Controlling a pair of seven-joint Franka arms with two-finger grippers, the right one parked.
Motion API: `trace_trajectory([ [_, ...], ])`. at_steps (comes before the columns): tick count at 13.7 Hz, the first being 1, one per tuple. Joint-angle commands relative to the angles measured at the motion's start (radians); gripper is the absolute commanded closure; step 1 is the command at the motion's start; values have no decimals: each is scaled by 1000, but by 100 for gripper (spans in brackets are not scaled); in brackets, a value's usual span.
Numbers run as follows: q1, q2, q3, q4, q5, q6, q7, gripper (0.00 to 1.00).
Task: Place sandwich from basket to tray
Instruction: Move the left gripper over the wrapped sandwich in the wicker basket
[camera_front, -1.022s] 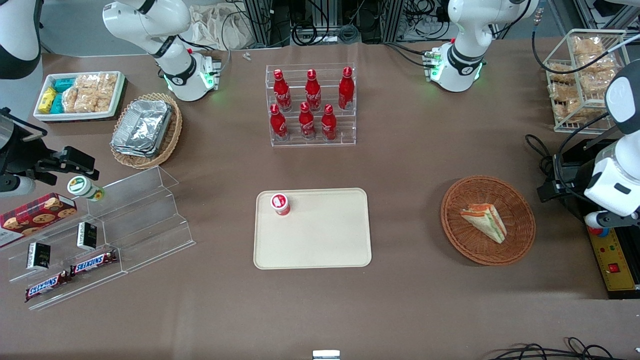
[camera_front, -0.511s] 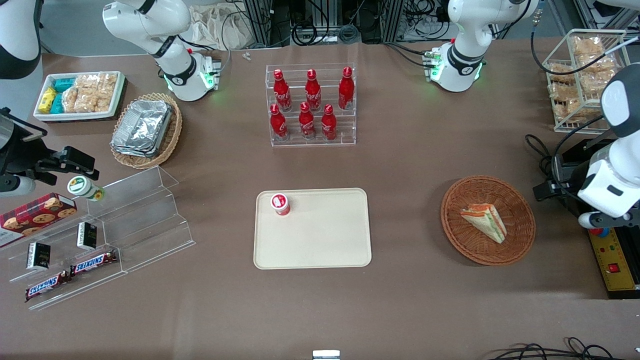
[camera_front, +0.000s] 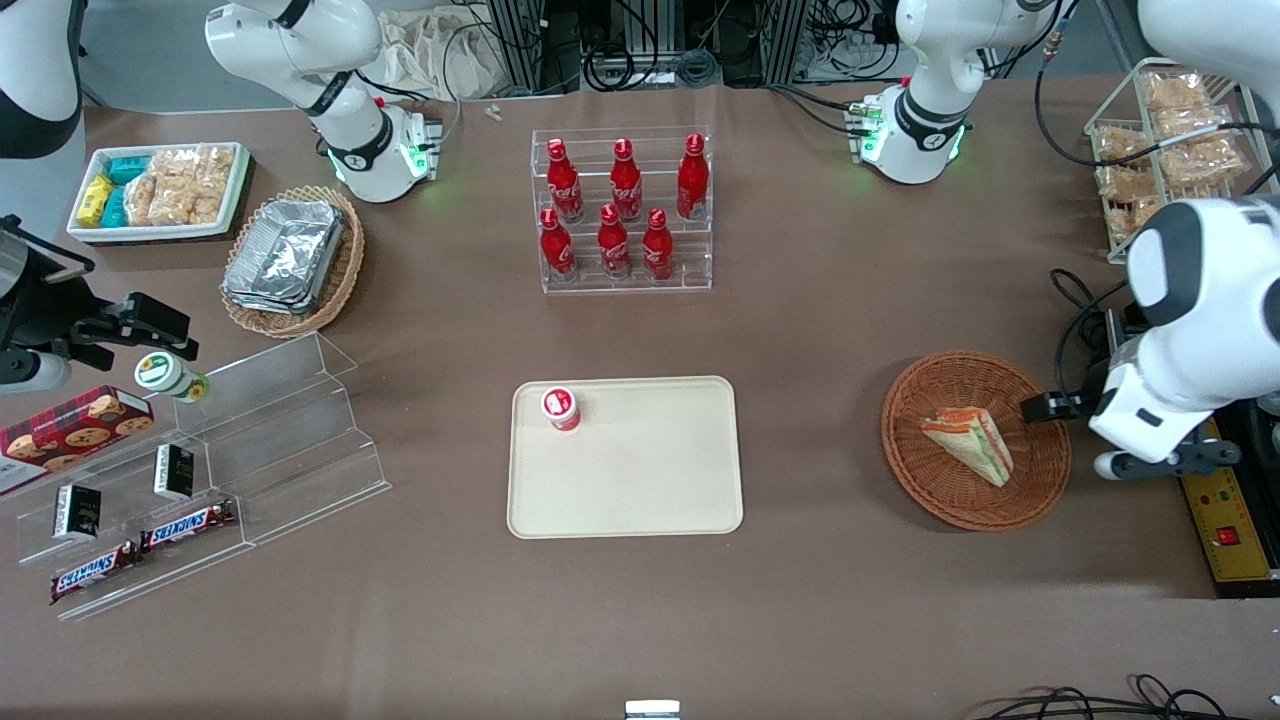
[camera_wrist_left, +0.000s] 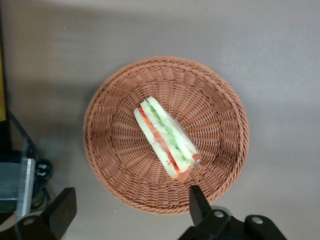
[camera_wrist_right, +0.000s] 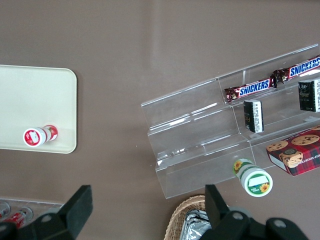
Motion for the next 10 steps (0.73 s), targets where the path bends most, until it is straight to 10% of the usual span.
trace_trajectory([
  [1,-11,-11,2,-38,-8,28,-57,0],
  [10,-21,101,-27,-46,-11,115,-466,0],
])
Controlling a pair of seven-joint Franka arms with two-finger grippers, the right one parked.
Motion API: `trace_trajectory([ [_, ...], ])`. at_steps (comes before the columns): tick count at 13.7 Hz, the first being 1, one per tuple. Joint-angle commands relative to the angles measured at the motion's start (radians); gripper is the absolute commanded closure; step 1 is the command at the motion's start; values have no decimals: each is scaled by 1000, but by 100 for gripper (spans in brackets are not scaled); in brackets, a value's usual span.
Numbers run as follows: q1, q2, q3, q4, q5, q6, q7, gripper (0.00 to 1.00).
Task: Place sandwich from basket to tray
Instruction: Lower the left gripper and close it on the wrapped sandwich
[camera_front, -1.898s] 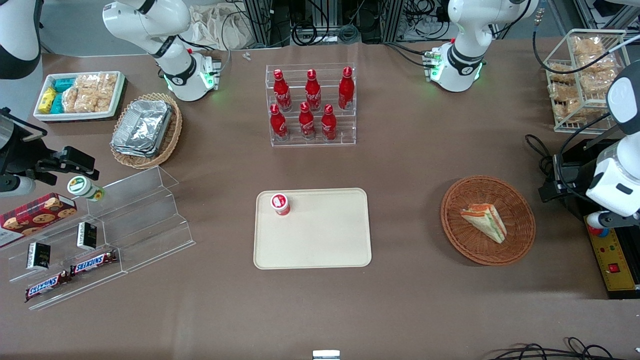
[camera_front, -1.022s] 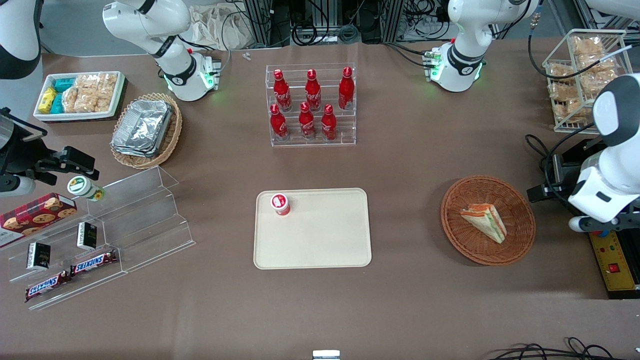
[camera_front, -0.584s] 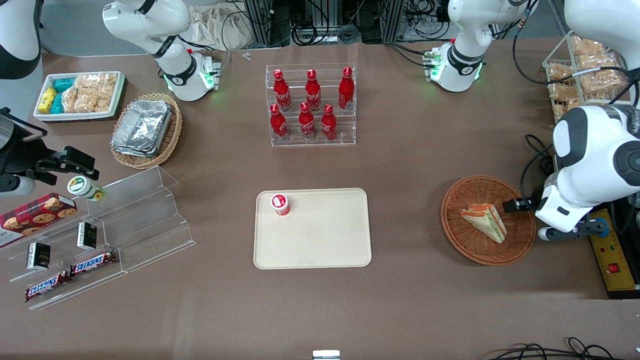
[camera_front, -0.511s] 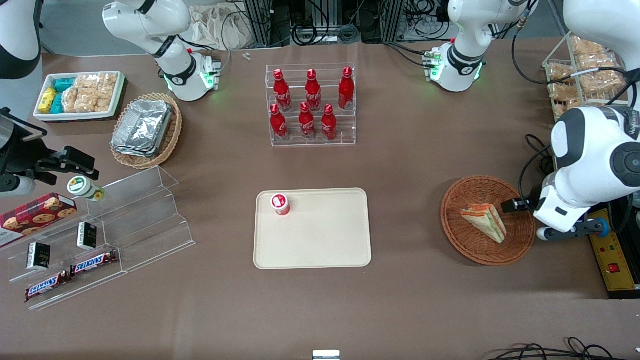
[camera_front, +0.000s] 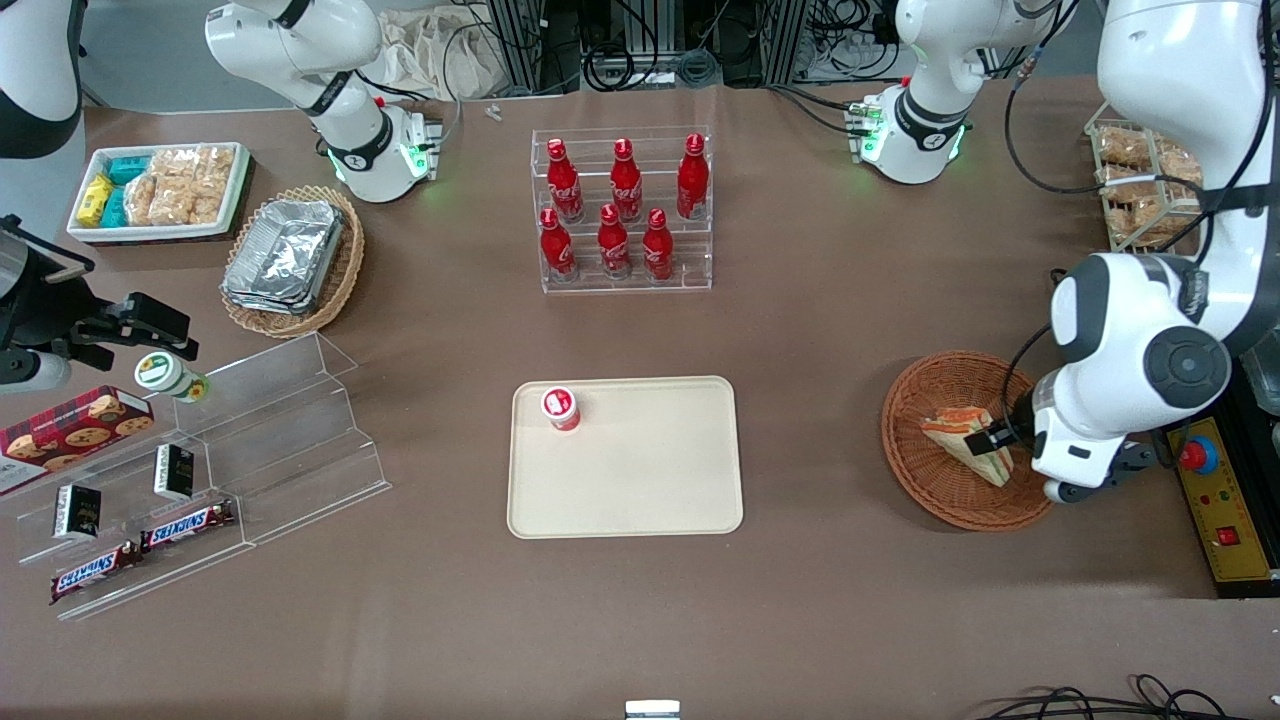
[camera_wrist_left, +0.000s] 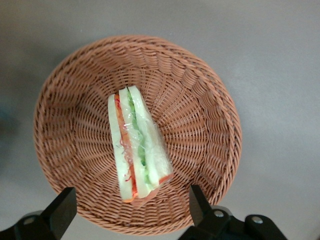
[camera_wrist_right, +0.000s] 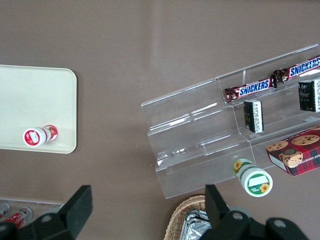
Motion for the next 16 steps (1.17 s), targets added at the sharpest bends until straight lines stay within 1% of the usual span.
trace_trajectory([
  [1,4,1,2,-20,-7,12,-119,0],
  [4,5,15,4,-41,-6,31,-163,0],
  [8,14,61,2,-57,-7,116,-308,0],
  [11,16,75,4,-90,-7,181,-343,0],
  [14,21,76,4,-135,12,218,-341,0],
  [15,21,76,5,-141,14,229,-340,1],
  [16,21,78,5,-141,14,229,-338,4],
])
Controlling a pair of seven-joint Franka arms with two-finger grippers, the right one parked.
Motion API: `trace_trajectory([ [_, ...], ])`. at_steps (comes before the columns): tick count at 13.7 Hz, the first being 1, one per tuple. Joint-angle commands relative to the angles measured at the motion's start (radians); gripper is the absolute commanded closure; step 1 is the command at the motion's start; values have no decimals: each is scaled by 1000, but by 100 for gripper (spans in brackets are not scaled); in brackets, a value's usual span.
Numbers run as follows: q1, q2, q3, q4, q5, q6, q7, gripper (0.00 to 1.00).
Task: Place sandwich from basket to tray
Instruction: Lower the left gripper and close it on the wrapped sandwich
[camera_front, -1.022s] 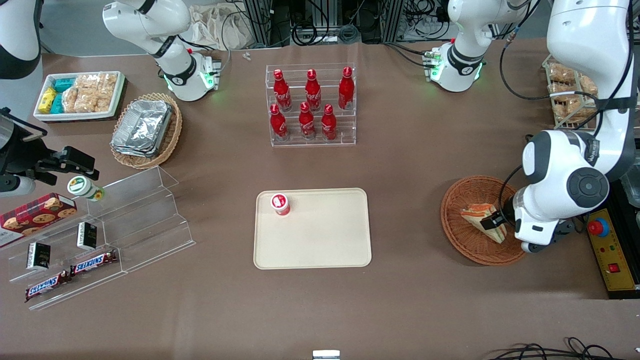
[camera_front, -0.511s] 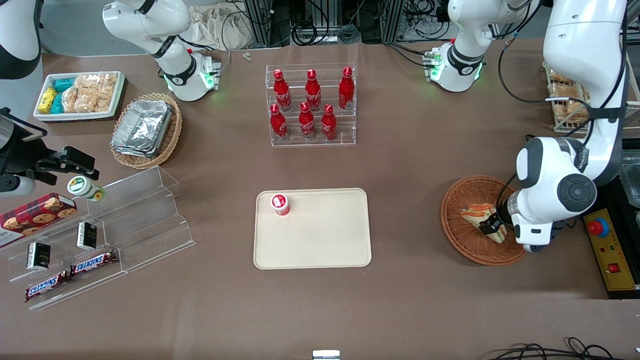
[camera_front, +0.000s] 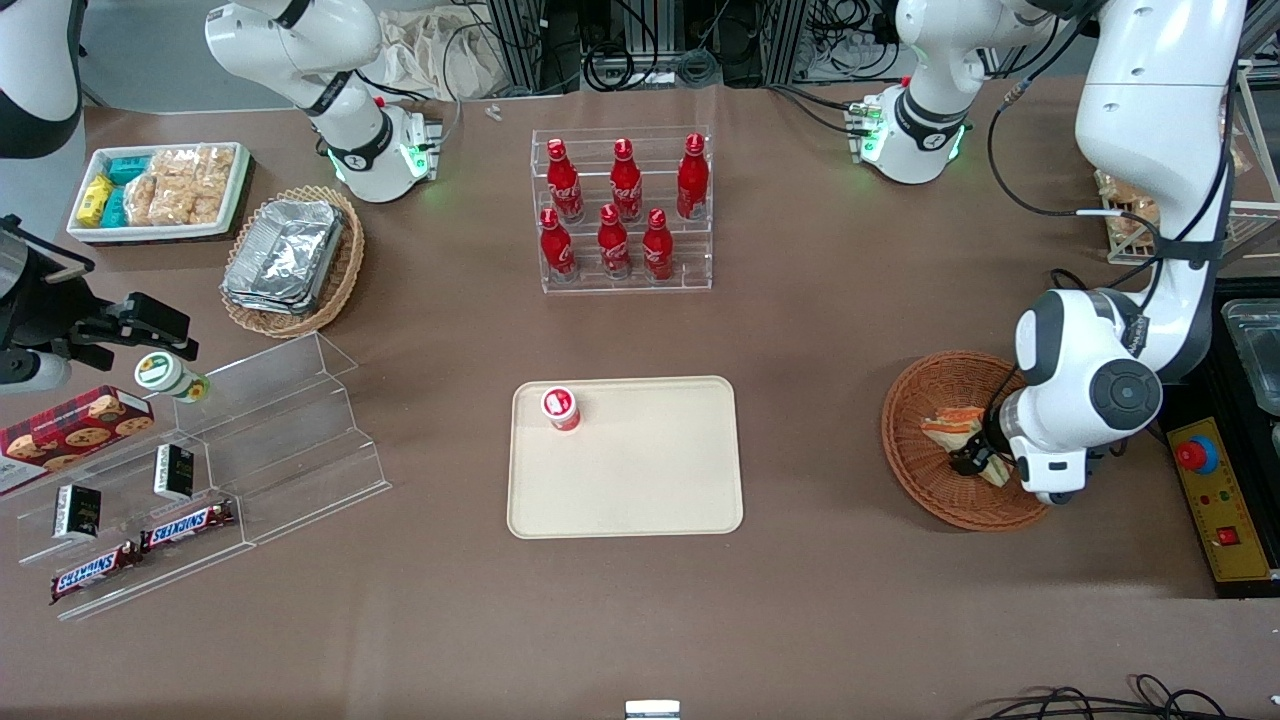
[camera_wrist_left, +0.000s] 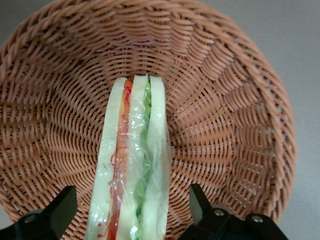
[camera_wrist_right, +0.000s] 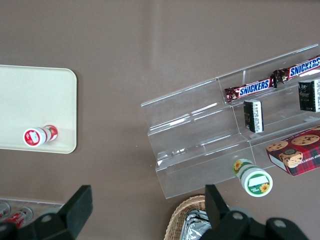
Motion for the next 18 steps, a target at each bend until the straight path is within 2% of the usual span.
trace_trajectory([
  [1,6,-20,-3,-37,14,35,-18,12],
  [2,6,-21,-3,-37,15,28,-14,24],
  [6,6,-76,-4,-22,12,-89,-23,85],
  [7,4,-92,-3,-13,9,-110,-24,95],
  [8,3,-99,-4,6,3,-135,-26,100],
  [13,-22,-110,-24,229,-5,-406,-78,100],
  [16,-22,-107,-93,400,-18,-592,-67,100],
  [18,-22,-112,-139,449,-20,-632,-61,100],
])
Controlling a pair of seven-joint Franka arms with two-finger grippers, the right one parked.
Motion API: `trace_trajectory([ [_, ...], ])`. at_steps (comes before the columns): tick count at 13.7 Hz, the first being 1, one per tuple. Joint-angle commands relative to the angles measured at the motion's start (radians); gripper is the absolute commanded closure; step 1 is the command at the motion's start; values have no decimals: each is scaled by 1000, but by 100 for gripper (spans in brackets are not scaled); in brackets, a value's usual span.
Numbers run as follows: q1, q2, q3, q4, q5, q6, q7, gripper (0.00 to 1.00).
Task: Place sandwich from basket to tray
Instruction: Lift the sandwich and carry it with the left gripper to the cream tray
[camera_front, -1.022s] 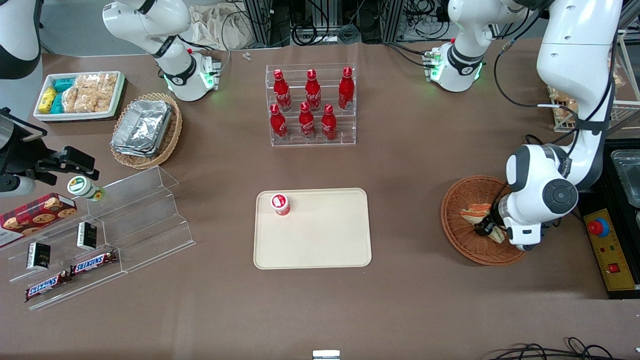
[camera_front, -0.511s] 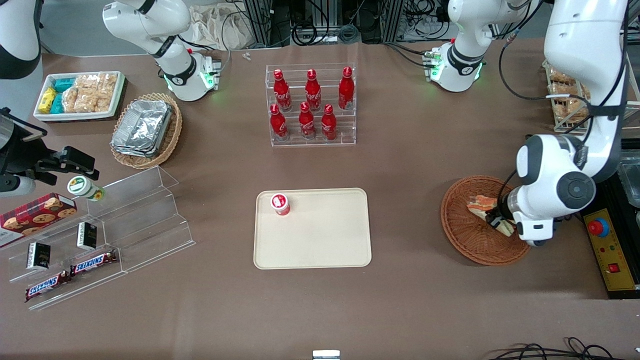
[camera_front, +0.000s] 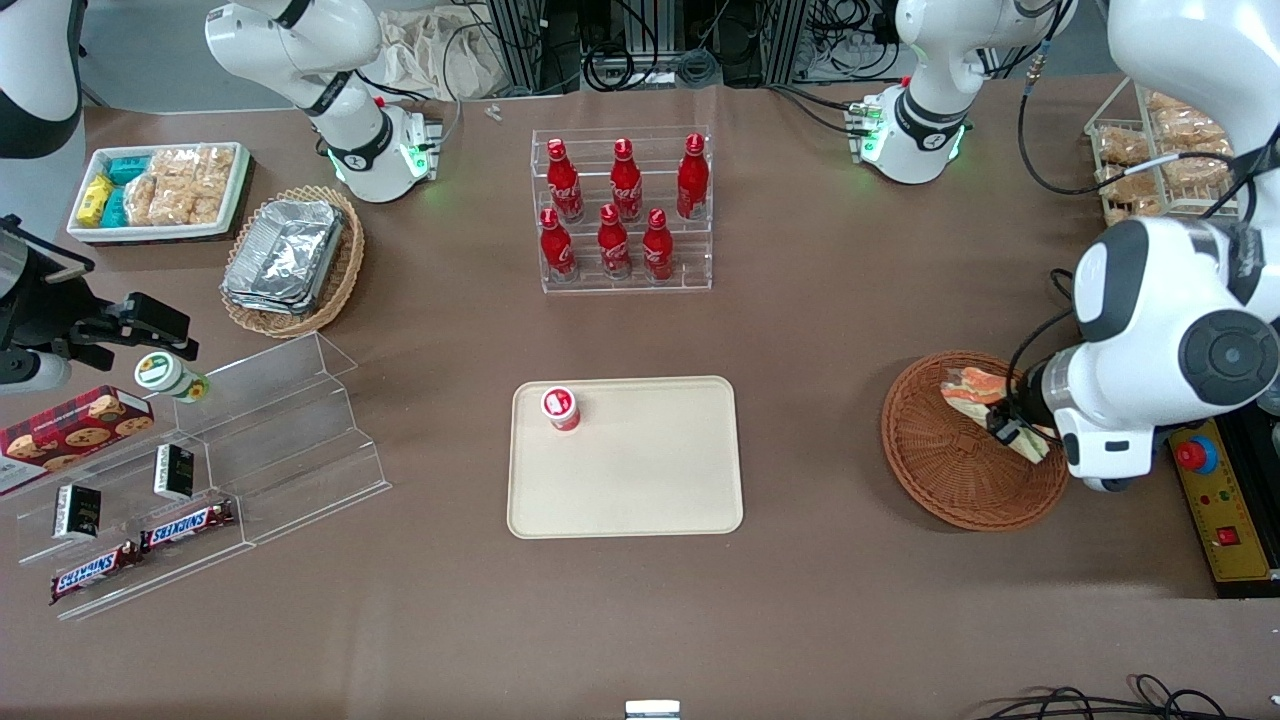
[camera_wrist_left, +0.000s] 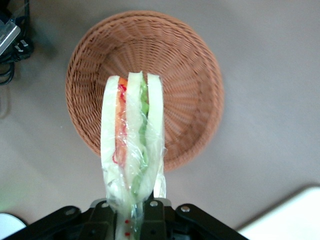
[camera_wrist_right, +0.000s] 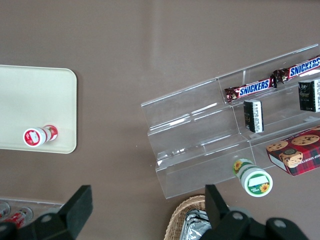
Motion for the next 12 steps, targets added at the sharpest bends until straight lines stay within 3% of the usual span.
trace_trajectory([
  [1,-6,9,-66,74,-12,-56,-4,100],
  [6,-21,15,-163,77,10,-75,189,100],
  [12,-162,101,-168,117,24,-43,206,100],
])
